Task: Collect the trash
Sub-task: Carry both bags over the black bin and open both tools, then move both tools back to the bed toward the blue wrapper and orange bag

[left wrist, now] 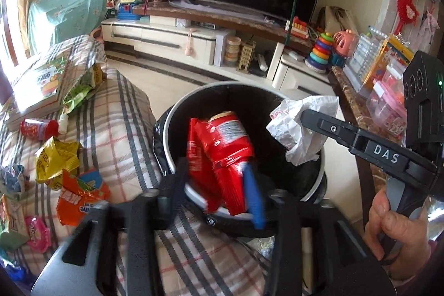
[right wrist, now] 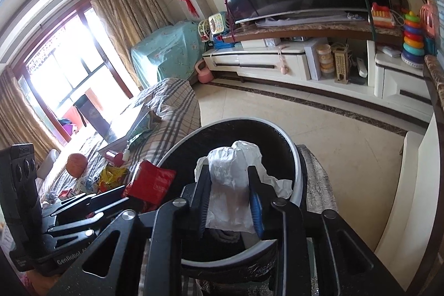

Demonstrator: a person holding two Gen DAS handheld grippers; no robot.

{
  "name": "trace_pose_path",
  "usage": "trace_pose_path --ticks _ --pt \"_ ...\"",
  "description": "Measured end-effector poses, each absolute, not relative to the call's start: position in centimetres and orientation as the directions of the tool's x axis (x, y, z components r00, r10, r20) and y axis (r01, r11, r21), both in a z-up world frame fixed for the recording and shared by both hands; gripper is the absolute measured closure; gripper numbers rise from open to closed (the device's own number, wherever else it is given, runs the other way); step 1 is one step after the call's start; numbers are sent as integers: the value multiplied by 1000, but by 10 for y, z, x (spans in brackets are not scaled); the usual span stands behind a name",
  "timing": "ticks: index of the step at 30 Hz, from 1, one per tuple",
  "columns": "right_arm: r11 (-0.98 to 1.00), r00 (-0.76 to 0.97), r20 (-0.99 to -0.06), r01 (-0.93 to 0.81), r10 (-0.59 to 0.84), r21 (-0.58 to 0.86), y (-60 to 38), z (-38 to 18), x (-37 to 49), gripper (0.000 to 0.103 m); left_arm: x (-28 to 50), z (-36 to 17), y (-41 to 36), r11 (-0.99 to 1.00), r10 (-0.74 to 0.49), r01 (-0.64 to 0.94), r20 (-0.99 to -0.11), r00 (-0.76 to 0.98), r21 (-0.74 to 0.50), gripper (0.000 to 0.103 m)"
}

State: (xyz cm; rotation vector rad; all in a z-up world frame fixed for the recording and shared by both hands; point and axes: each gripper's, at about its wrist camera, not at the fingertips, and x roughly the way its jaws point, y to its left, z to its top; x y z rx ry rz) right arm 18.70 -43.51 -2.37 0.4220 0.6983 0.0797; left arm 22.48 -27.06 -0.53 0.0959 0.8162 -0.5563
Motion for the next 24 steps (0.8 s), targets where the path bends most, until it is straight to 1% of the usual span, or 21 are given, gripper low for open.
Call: trace_pose_path --ticks 1,2,4,9,11,13,15,17,24 --pt "910 764 -608 70 215 409 -436 -25 187 56 225 -6 -270 857 -427 501 -715 553 -124 40" --pt "906 763 -608 71 220 417 -437 -26 187 51 225 -7 -269 860 -422 495 -715 557 -122 39" --pt "905 764 -608 74 218 419 -439 -26 185 47 223 -9 -266 862 -422 491 -717 555 -127 39" --pt "906 771 -599 72 215 418 -437 -21 180 44 218 -11 -255 868 -423 475 -716 556 -144 38" --pt "906 777 -590 65 217 418 -433 -18 174 37 213 -12 -247 870 -424 469 -715 556 -151 38" --pt "906 781 -583 57 221 420 -429 -16 171 32 206 -13 -239 874 -421 461 -714 560 -154 37" --pt "904 784 -576 45 231 424 -423 -14 167 29 199 -14 -231 878 -417 452 -712 565 -156 37" --pt "900 784 -570 34 246 434 -415 -14 163 23 193 -15 -221 884 -415 438 -711 568 -166 37" --pt "890 774 -562 -6 293 456 -381 -18 151 18 173 -23 -186 905 -389 383 -722 573 -184 36"
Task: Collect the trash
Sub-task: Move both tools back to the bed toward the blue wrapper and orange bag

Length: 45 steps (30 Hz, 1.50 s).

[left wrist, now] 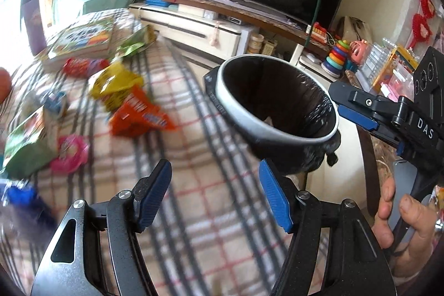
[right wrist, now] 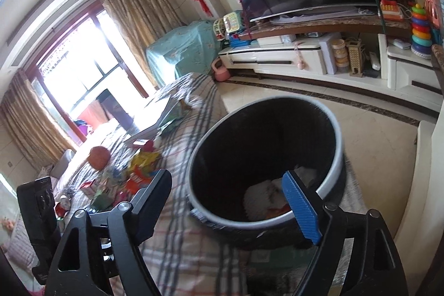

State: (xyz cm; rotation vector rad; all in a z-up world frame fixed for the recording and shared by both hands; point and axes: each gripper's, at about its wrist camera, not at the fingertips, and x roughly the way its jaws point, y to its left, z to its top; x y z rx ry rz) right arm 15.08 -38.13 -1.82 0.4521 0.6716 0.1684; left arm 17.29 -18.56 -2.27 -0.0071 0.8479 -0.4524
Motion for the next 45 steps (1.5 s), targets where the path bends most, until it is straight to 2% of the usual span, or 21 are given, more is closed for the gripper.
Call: trace_pose_path --ticks 6,11,20,36,45 --pt "898 758 -568 -51 320 438 -348 -21 141 11 155 -24 -153 929 -351 322 -713 607 -182 36" --pt "902 744 -579 -76 335 424 -325 -25 139 6 139 -27 -120 949 -307 261 -710 634 -178 31" --pt "912 727 -589 -127 353 390 -292 -27 137 6 119 -32 -67 970 -242 136 -710 661 -204 31" --pt "899 685 -598 -210 417 385 -251 -34 143 6 97 -32 -13 973 -171 9 -696 697 -230 31" --pt "891 652 -614 -253 445 377 -231 -38 159 6 97 -33 16 979 -25 -124 -698 716 -163 27"
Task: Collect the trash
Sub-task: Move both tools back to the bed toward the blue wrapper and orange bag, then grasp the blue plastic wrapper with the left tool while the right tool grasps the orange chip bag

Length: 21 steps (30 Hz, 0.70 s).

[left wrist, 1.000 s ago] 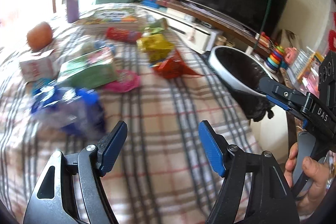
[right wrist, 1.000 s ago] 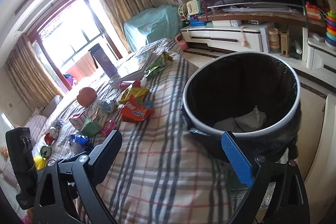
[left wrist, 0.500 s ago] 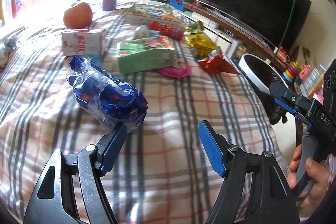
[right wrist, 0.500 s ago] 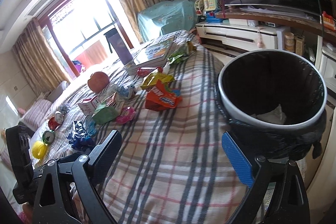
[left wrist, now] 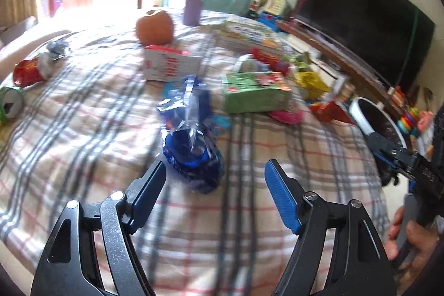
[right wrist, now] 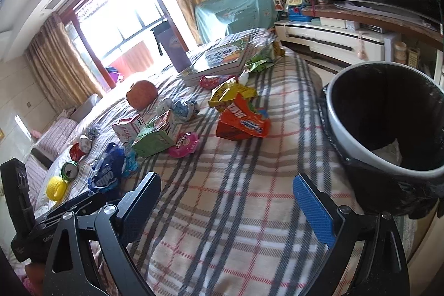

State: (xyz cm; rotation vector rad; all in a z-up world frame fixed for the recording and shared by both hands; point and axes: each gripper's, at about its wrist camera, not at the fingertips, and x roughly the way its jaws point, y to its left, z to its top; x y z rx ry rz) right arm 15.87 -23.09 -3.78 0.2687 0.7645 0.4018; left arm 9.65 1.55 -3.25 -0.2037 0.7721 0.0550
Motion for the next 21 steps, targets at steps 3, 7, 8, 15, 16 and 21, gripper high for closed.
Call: trace_pose_path --ticks 3,7,8,15,16,21 --pt "895 651 -618 -263 441 361 -227 -38 166 6 102 -37 28 974 9 -166 -707 707 -153 27" --pt "905 655 -626 -268 423 331 -224 -40 179 6 110 -44 44 969 55 -210 -717 695 -129 27" --pt "908 657 -628 -268 416 322 -224 -41 183 6 113 -46 49 968 65 -220 -719 692 -124 27" --pt "922 650 -654 -275 387 272 -216 -46 221 7 134 -52 65 964 54 -225 -725 686 -141 32" --pt "923 645 -660 -278 385 266 -214 -48 226 8 135 -53 64 965 45 -218 -727 685 -146 40" --pt "928 608 -702 -283 370 244 -207 -59 242 46 143 -57 56 976 -1 -157 -731 683 -148 62"
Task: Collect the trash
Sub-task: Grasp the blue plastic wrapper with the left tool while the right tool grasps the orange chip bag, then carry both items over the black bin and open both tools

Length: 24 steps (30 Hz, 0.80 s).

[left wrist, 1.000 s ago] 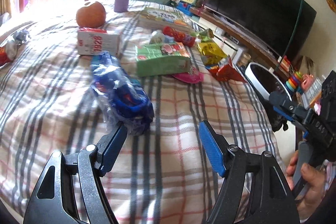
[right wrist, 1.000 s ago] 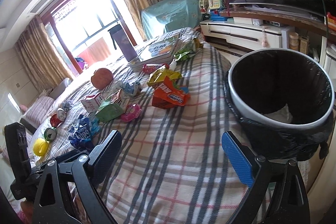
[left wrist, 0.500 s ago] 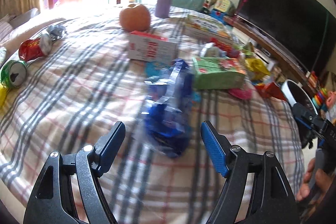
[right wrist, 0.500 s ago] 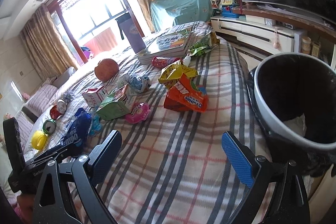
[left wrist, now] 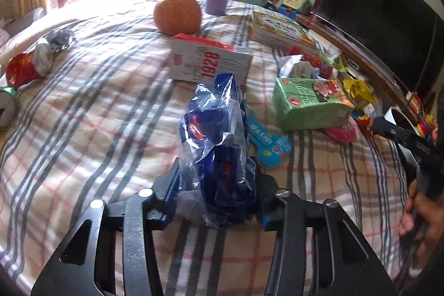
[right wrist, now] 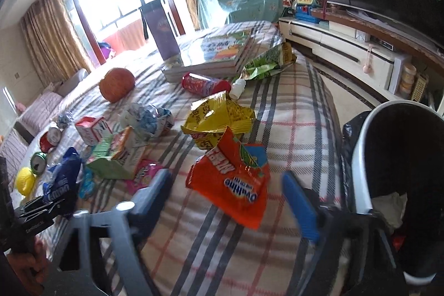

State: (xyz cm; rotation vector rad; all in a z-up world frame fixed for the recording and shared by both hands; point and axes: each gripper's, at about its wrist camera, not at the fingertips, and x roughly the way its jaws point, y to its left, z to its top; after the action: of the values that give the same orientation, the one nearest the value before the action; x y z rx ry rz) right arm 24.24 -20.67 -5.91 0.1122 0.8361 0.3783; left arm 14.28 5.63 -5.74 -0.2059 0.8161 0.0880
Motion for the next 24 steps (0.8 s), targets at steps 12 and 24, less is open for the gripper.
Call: trace_pose_path --ticks 12,24 --pt "920 643 -658 -265 393 290 -229 -47 204 70 127 -39 12 985 -115 -5 -692 713 -170 67" --pt "919 674 -632 -209 383 335 -266 -37 169 71 131 -28 -52 969 -245 160 -679 692 -187 68"
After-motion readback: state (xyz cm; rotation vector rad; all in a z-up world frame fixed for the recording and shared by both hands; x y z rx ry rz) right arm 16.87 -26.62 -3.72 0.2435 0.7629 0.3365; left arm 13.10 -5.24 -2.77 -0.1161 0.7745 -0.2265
